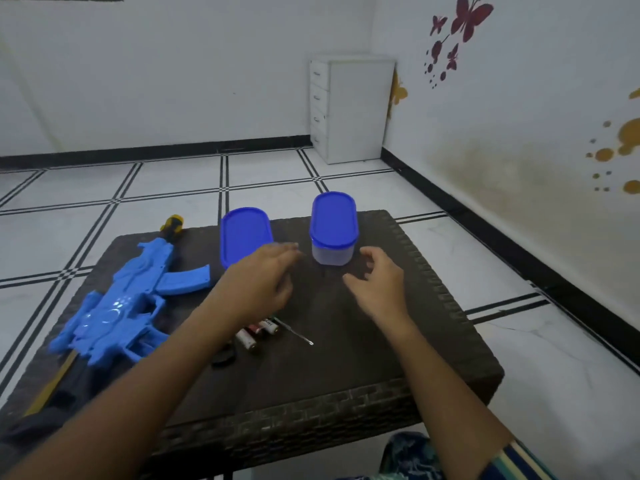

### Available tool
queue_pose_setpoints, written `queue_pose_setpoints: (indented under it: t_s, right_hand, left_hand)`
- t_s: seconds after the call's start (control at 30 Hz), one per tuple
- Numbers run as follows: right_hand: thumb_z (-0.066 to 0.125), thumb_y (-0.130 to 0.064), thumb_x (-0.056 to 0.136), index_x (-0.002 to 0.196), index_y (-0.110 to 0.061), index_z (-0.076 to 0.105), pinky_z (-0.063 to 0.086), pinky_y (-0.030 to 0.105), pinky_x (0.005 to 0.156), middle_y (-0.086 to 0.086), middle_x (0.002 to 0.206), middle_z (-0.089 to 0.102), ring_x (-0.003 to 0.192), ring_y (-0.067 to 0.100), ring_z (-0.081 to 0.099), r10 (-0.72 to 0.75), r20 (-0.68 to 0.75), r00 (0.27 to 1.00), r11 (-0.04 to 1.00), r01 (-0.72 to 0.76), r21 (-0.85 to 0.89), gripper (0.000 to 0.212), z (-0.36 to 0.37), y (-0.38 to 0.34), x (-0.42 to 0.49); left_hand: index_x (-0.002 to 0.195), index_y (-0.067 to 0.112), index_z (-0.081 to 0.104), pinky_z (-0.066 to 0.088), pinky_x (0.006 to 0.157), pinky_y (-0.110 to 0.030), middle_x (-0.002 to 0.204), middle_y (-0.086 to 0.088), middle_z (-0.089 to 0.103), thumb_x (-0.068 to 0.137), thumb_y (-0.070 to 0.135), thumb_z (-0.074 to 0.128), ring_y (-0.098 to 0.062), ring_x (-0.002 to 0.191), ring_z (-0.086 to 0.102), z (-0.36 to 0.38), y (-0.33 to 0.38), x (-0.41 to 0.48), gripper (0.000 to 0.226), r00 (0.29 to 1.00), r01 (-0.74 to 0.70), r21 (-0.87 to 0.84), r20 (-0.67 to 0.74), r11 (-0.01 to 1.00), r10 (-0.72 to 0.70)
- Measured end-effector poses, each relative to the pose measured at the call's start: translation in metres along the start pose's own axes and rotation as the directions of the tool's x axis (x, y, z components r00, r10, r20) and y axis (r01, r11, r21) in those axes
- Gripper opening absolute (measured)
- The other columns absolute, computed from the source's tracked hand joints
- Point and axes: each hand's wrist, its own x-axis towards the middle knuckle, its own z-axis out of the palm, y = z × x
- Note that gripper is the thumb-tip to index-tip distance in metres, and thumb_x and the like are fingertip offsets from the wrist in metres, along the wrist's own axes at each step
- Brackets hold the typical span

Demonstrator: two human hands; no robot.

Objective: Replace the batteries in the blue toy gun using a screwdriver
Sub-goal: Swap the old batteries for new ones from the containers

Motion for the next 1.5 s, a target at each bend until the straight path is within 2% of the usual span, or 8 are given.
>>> queue_pose_setpoints:
  t_s: [0.2,0.4,0.77,1.07,1.2,1.33,1.4,1.5]
  right_hand:
    - [0.077,-0.015,0.08,0.149,-0.02,0.033,0.042,0.034,0.108,0.002,0.15,0.042,0.134,0.022,0.045,0.031,0.13,0.991,0.999,-0.034,0.022,0.082,0.0,0.018,0.016]
    - [0.079,-0.017,0.078,0.148,-0.02,0.034,0.038,0.018,0.095,0.0,0.146,0.047,0.128,0.014,0.047,-0.048,0.169,0.984,0.998,0.043,0.037,0.084,-0.002,0.024,0.02]
    - [0.092,-0.036,0.052,0.118,-0.027,0.057,0.054,0.019,0.069,-0.016,0.101,0.066,0.089,0.001,0.064,-0.052,0.117,0.992,0.99,0.036,0.135,0.076,-0.004,0.014,0.0]
    - [0.087,-0.035,0.054,0.11,-0.019,0.054,0.05,0.02,0.062,-0.012,0.091,0.061,0.084,0.013,0.064,0.008,0.108,0.994,0.999,-0.005,-0.036,0.067,0.006,0.004,-0.005]
    - [0.09,-0.04,0.05,0.117,-0.019,0.053,0.048,0.025,0.073,-0.002,0.109,0.066,0.096,0.016,0.063,-0.004,0.108,0.994,0.997,0.013,-0.08,0.079,0.006,0.007,-0.005]
    - [0.089,-0.038,0.055,0.145,-0.026,0.029,0.049,0.027,0.083,-0.003,0.122,0.058,0.111,0.019,0.059,-0.017,0.159,0.987,0.998,0.026,-0.057,0.108,0.002,0.003,-0.006]
    - [0.086,-0.037,0.06,0.152,-0.033,0.014,0.05,0.031,0.089,-0.004,0.122,0.055,0.113,0.019,0.058,-0.036,0.193,0.981,0.997,0.048,-0.06,0.117,0.0,0.003,-0.008]
    - [0.083,-0.035,0.063,0.148,-0.035,0.027,0.049,0.025,0.083,-0.005,0.119,0.057,0.104,0.015,0.058,-0.088,0.197,0.977,0.989,0.109,-0.102,0.102,0.003,0.005,-0.009]
  left_hand:
    - [0.147,0.022,0.033,0.036,0.107,-0.032,0.155,0.002,0.029,0.09,0.015,0.053,-0.015,0.142,0.027,0.005,-0.004,0.077,0.061,0.968,-0.227,0.239,0.164,0.944,0.191]
    - [0.116,0.017,0.06,0.049,0.084,-0.029,0.107,-0.001,0.068,0.094,0.02,0.048,-0.017,0.094,0.062,0.006,-0.001,0.104,0.026,0.919,-0.37,0.33,0.27,0.869,0.289]
    - [0.094,0.01,0.059,0.019,0.051,-0.023,0.068,0.0,0.036,0.092,0.027,0.049,-0.022,0.072,0.042,-0.029,0.056,0.066,0.02,0.819,-0.512,0.407,0.496,0.756,0.288]
    - [0.092,0.006,0.061,0.027,0.061,-0.028,0.063,0.004,0.032,0.088,0.023,0.053,-0.021,0.07,0.042,-0.038,0.063,0.063,0.019,0.834,-0.472,0.336,0.471,0.815,0.289]
    - [0.085,0.009,0.068,0.037,0.064,-0.028,0.062,-0.002,0.056,0.077,0.021,0.064,-0.021,0.064,0.048,-0.072,0.045,0.072,0.015,0.936,-0.345,0.221,0.148,0.912,0.319]
    - [0.084,0.005,0.071,0.058,0.067,-0.034,0.071,-0.013,0.071,0.072,0.007,0.07,-0.025,0.064,0.069,-0.109,-0.006,0.073,0.012,0.943,0.156,-0.337,-0.229,0.928,-0.242]
    - [0.077,0.004,0.07,0.059,0.07,-0.037,0.074,-0.02,0.071,0.074,0.006,0.069,-0.027,0.066,0.071,-0.101,-0.03,0.061,0.004,0.817,0.329,-0.628,-0.186,0.706,-0.546]
    - [0.075,-0.004,0.063,0.06,0.067,-0.036,0.084,-0.027,0.067,0.077,0.001,0.066,-0.028,0.067,0.07,-0.074,-0.056,0.037,0.006,0.595,0.356,-0.897,0.002,0.261,-0.804]
